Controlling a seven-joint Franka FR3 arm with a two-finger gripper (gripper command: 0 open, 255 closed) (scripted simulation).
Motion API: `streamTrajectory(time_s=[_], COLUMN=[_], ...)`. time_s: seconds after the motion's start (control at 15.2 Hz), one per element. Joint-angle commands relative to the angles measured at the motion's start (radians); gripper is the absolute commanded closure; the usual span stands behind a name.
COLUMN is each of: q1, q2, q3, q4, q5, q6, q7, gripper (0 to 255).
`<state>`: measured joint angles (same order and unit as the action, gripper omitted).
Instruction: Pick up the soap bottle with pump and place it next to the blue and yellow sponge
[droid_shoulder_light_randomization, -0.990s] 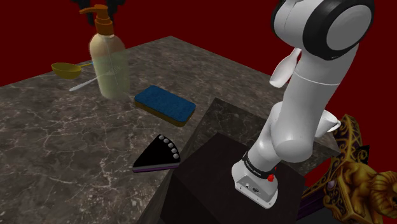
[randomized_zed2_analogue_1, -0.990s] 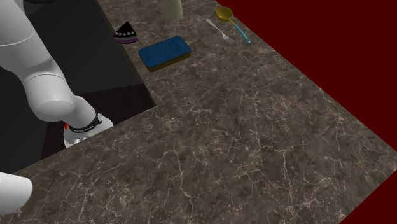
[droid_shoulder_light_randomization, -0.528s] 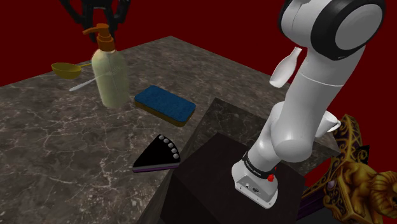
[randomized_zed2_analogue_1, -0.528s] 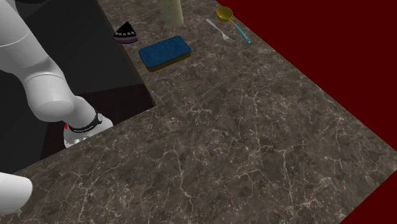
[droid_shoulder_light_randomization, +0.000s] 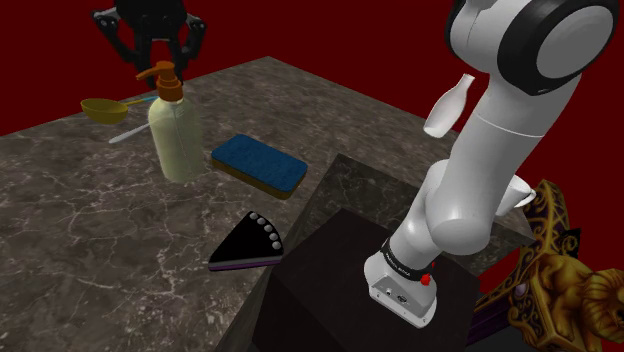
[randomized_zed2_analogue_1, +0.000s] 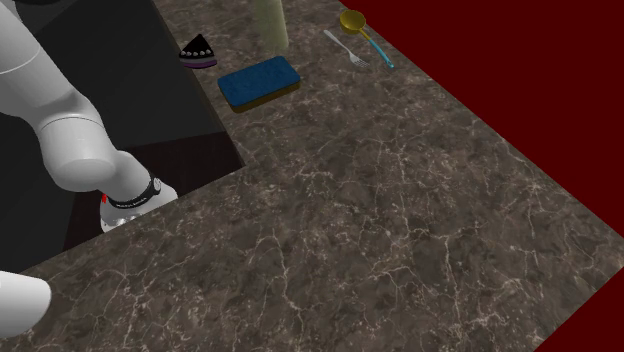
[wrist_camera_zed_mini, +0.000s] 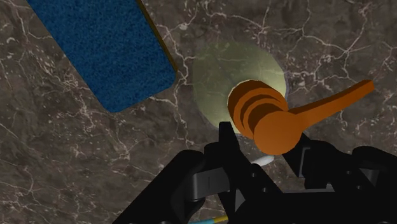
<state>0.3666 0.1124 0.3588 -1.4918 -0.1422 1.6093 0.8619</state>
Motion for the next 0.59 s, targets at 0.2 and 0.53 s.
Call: streamTrajectory(time_s=[0.2, 0.53], q1=[0.0, 0.0], q2=[0.0, 0.0], q3=[0.0, 0.0], q4=[-0.003, -0.003], q5=[0.0, 0.0], q6=[0.004, 0.004], q7=[0.0, 0.001], gripper=[255, 0])
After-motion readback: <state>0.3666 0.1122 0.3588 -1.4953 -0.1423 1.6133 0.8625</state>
